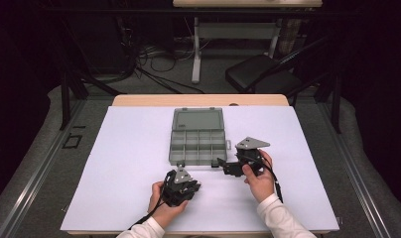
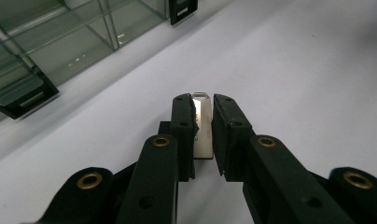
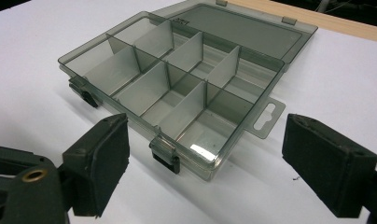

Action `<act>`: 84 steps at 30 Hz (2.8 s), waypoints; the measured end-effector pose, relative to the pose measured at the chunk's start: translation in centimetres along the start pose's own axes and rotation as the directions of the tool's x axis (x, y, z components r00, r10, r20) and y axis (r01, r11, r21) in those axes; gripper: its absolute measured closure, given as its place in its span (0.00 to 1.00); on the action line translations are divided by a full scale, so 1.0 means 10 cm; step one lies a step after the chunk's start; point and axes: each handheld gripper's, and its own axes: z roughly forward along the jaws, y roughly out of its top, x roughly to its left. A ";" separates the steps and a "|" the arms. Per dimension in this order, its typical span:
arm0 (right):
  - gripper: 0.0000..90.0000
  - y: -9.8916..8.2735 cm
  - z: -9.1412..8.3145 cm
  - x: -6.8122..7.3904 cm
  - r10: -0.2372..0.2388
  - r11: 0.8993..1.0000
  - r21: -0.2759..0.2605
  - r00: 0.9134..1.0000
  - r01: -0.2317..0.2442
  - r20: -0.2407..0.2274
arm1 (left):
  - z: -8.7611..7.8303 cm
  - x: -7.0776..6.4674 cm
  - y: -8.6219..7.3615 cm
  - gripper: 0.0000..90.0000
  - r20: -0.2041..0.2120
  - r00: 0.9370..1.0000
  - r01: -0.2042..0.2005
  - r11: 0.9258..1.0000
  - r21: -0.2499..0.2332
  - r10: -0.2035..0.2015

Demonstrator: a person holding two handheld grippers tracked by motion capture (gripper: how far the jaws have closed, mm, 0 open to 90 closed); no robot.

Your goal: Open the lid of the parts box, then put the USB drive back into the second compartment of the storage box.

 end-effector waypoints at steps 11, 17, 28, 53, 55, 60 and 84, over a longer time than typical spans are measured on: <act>0.16 0.00 -0.01 -0.02 0.011 1.000 -0.009 1.000 -0.011 0.006 | -0.14 0.16 0.05 0.88 -0.009 0.999 0.044 0.998 -0.053 -0.045; 0.16 0.00 -0.01 -0.03 0.013 1.000 -0.011 1.000 -0.013 0.009 | -0.20 0.23 0.10 0.88 -0.002 0.997 0.071 0.995 -0.071 -0.071; 0.16 0.01 -0.04 -0.07 0.032 0.999 -0.024 0.999 -0.032 0.009 | -0.31 0.38 0.29 0.88 0.011 0.995 0.096 0.992 -0.077 -0.095; 0.16 0.01 -0.03 -0.12 0.048 0.999 -0.025 0.999 -0.047 0.007 | -0.37 0.74 0.83 0.88 -0.014 0.994 0.110 0.991 -0.073 -0.112; 0.16 0.01 -0.02 -0.12 0.050 0.998 -0.026 0.999 -0.050 0.007 | -0.37 0.76 0.86 0.88 -0.022 0.994 0.104 0.993 -0.063 -0.106; 0.16 0.01 -0.02 -0.11 0.046 0.999 -0.016 0.999 -0.046 0.008 | -0.34 0.82 0.93 0.88 -0.035 0.994 0.103 0.993 -0.052 -0.105; 0.16 0.00 -0.01 -0.12 0.043 0.999 -0.017 0.999 -0.043 0.009 | 0.05 1.04 1.19 0.88 -0.116 0.984 0.136 0.991 -0.005 -0.135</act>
